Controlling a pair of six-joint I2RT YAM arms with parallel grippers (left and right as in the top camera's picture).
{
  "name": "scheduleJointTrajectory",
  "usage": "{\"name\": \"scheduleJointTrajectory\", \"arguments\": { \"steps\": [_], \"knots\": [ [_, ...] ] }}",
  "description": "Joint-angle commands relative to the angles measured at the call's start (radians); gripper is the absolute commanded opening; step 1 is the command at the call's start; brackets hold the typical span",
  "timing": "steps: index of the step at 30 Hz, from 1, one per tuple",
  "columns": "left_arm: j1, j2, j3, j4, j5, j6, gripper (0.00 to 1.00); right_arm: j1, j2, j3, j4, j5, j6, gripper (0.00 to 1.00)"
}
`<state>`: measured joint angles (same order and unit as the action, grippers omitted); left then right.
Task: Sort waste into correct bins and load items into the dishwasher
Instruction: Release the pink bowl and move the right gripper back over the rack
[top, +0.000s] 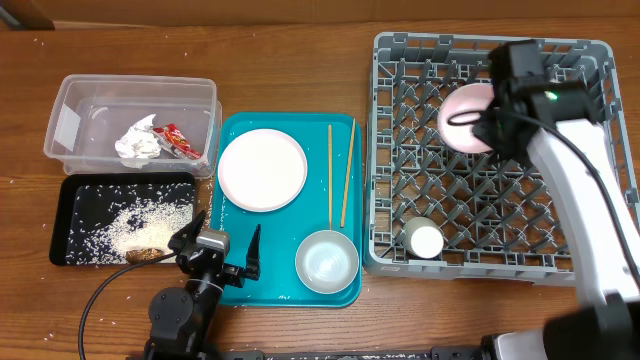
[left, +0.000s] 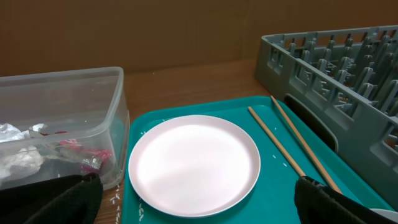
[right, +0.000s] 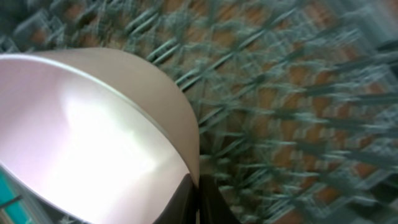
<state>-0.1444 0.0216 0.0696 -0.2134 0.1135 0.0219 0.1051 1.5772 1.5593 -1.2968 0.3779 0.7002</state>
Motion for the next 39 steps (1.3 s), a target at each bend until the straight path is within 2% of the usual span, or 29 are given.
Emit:
{"name": "scheduleJointTrajectory", "arguments": {
  "steps": [1,4,8,23,30,39],
  "knots": [
    [-0.006,-0.009,-0.004,0.001,0.01,-0.006,1.0,-0.002,-0.092,0.006,-0.063,0.308,0.077,0.04],
    [-0.006,-0.009,-0.004,0.001,0.01,-0.006,1.0,-0.002,-0.094,0.005,-0.182,0.466,0.134,0.04],
    [-0.006,-0.009,-0.004,0.001,0.01,-0.006,1.0,-0.001,-0.039,0.005,-0.288,0.52,0.221,0.04],
    [-0.006,-0.009,-0.004,0.001,0.01,-0.006,1.0,0.137,0.29,0.005,-0.254,0.609,0.209,0.04],
    [-0.006,-0.009,-0.004,0.001,0.01,-0.006,1.0,0.262,0.309,0.005,-0.249,0.616,0.21,0.04],
    [-0.006,-0.009,-0.004,0.001,0.01,-0.006,1.0,0.316,0.308,0.007,-0.276,0.513,0.214,0.05]
  ]
}}
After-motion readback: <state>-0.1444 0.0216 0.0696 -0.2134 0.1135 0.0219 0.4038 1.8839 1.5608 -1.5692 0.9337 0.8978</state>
